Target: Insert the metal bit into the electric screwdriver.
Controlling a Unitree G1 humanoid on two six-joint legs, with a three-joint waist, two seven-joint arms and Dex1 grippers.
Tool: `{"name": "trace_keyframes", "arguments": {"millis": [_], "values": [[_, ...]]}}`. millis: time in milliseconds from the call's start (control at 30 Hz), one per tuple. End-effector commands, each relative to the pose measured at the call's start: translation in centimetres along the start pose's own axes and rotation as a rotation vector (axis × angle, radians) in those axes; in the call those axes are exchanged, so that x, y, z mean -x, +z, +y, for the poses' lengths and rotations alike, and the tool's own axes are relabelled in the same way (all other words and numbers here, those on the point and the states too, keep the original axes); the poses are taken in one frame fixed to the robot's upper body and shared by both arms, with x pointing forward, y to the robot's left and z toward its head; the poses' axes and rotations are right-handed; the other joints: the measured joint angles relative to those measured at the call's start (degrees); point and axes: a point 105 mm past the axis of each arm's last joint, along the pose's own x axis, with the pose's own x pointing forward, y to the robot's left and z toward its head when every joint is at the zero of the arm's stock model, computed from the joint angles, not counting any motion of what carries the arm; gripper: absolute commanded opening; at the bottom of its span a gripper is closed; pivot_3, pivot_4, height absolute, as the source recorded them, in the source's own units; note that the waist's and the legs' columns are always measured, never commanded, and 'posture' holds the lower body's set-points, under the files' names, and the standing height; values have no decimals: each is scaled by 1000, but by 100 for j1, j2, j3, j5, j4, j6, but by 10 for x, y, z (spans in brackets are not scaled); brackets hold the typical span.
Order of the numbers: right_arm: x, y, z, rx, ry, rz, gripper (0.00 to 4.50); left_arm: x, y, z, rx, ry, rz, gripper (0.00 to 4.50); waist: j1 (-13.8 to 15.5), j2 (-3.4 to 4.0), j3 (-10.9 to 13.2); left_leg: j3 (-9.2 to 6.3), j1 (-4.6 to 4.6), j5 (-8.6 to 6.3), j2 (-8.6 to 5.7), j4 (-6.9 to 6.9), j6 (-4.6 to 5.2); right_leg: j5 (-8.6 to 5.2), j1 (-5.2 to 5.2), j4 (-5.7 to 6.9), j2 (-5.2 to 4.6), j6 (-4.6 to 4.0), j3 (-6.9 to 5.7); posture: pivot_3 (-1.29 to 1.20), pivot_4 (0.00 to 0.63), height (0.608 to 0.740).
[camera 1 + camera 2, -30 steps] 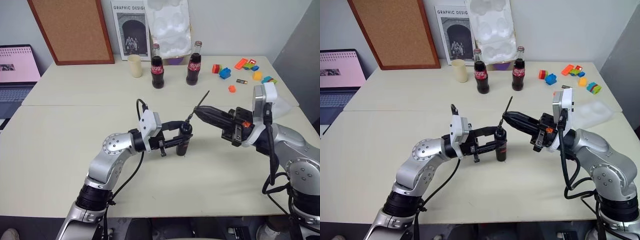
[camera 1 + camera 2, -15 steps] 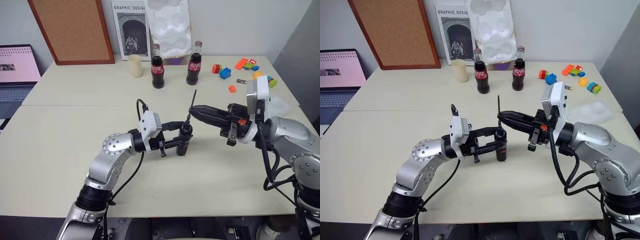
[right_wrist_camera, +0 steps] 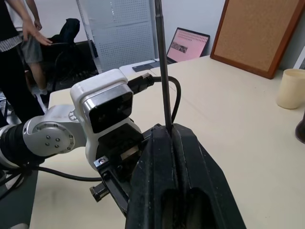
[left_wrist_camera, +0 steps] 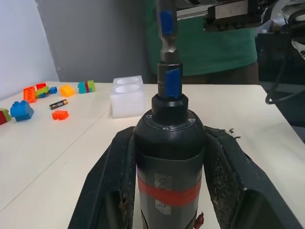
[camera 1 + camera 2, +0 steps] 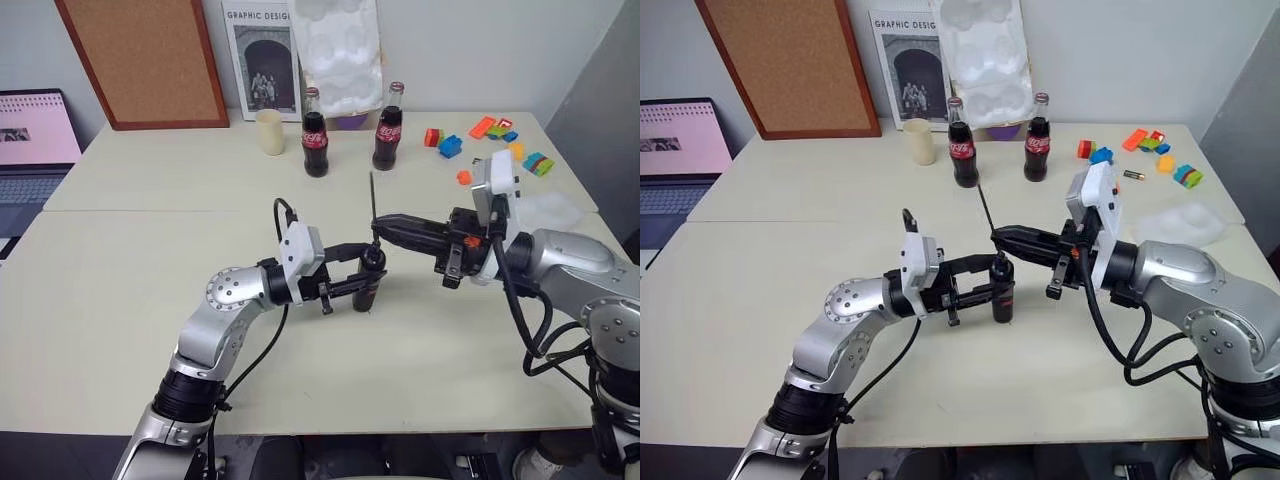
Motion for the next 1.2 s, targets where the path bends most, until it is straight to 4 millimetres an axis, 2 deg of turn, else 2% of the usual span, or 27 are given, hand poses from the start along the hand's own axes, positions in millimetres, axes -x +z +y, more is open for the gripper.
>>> {"name": "trace_keyframes", "arguments": {"millis": [33, 400, 667, 867, 1000, 1200], "values": [[1, -9, -2, -58, 5, 45, 0, 0, 2, 0, -15, -5, 6, 1636, 0, 0, 0, 0, -1, 0, 0, 0, 0, 0, 0, -1, 0, 0, 0, 0, 150, 740], [6, 3, 4, -81, 80, -2, 0, 4, 2, 4, -15, 15, 10, 1636, -1, 0, 1, 0, -5, -1, 0, -2, 1, 0, -5, -2, 0, 0, 0, 0, 150, 740], [11, 22, 9, -15, 105, -72, 0, 9, 1, 7, -9, 27, 21, 1636, -4, 0, 2, 1, -15, -1, 0, -4, 1, 0, -17, -1, 0, 0, 0, 0, 150, 740], [12, 24, 7, 23, 104, -94, 0, 9, 1, 7, -7, 22, 22, 1636, -5, -1, 2, 1, -18, -1, 0, -5, 1, 0, -22, 0, 0, 1, 0, 0, 150, 740], [9, 29, 6, 48, 129, -184, 0, 10, 2, 6, -7, 15, 23, 1636, -7, -1, 3, 1, -18, -1, 0, -5, 1, 0, -22, 0, 0, 2, 0, 0, 150, 740], [5, 23, 1, 60, 158, -224, 0, 10, 3, 7, -11, 13, 26, 1636, -7, 0, 3, 2, -18, -1, 0, -5, 1, 0, -22, 1, 0, 2, 0, 0, 150, 740]]}}
